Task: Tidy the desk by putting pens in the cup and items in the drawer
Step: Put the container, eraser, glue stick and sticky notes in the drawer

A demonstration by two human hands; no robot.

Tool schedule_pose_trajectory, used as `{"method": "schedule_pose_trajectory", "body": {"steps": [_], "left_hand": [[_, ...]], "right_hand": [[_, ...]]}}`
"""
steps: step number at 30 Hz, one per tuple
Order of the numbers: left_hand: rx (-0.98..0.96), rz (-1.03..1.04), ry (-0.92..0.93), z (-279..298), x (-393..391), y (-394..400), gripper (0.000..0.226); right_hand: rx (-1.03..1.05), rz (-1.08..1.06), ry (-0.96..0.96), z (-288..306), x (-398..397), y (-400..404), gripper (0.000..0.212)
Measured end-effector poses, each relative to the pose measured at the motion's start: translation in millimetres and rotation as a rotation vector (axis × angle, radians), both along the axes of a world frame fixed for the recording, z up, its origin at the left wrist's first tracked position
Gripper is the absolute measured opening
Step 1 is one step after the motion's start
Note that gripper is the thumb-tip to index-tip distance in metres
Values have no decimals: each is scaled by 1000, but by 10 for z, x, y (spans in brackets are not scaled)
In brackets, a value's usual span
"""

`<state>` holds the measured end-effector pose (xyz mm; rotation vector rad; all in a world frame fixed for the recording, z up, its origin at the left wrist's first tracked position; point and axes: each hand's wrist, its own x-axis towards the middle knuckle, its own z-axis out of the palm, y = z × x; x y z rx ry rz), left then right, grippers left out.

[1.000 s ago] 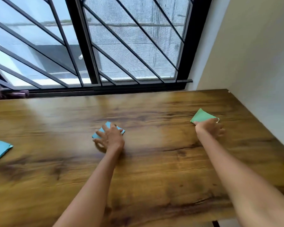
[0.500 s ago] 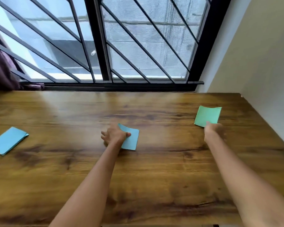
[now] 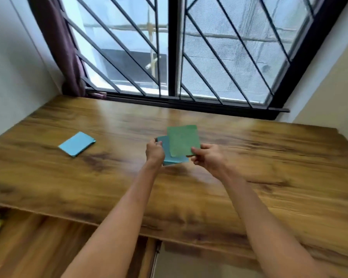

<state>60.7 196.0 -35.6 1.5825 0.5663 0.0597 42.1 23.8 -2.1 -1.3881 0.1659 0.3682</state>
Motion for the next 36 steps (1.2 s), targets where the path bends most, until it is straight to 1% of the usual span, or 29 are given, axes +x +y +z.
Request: {"method": "schedule_pose_trajectory", "body": {"steps": [3, 6, 9, 11, 13, 14, 16, 17, 19, 20, 23, 24, 25, 26, 28, 29, 31, 33, 34, 36], "left_hand": [[-177, 16, -51, 206, -254, 219, 22], [-307, 50, -89, 323, -422, 487, 24], [-333, 54, -101, 339, -539, 791, 27], [-326, 23, -113, 306, -614, 1040, 16], [-334, 34, -118, 251, -681, 1321, 10], [-350, 51, -119, 222, -719, 1488, 13], [-390, 61, -123, 163, -788, 1830, 27], [-406, 46, -135, 138, -818, 1976, 27], [-382, 42, -139, 76, -847, 2309, 15], [-329, 57, -127, 36, -833, 2477, 9], [-197, 132, -96, -60, -754, 2896, 13], [-177, 167, -91, -80, -730, 3019, 13], [-168, 205, -88, -102, -701, 3142, 11], [-167, 244, -81, -120, -679, 3264, 14], [-206, 300, -85, -149, -656, 3475, 19], [-227, 313, -88, -167, -648, 3573, 17], [-263, 322, -84, -207, -633, 3758, 14], [-267, 320, -77, -238, -626, 3905, 15], [-257, 314, -69, -252, -620, 3970, 17], [-223, 293, -44, -269, -605, 4087, 17]], "right_hand": [[-112, 58, -6, 19, -127, 399, 13], [-156, 90, 7, 26, -218, 731, 9], [-209, 114, -4, 32, -273, 1063, 3], [-239, 149, 5, 14, -285, 1360, 5], [-295, 199, 10, -15, -279, 1689, 2], [-329, 217, 9, -42, -265, 1879, 4], [-379, 236, 12, -89, -252, 2259, 4], [-393, 232, 18, -107, -246, 2422, 2], [-408, 224, 30, -134, -220, 2776, 9], [-407, 231, 36, -137, -204, 2933, 13], [-449, 267, 30, -159, -122, 3320, 15], [-515, 262, -13, -179, -75, 3431, 20], [-622, 235, -77, -205, -13, 3534, 30], [-750, 193, -151, -225, 51, 3624, 39], [-945, 123, -259, -259, 160, 3783, 42], [-983, 115, -287, -305, 233, 3858, 46], [-1021, 148, -322, -376, 351, 4010, 67], [-1113, 205, -355, -442, 464, 4150, 82], [-1183, 238, -361, -456, 514, 4217, 86], [-1305, 268, -355, -434, 603, 4329, 85]]}}
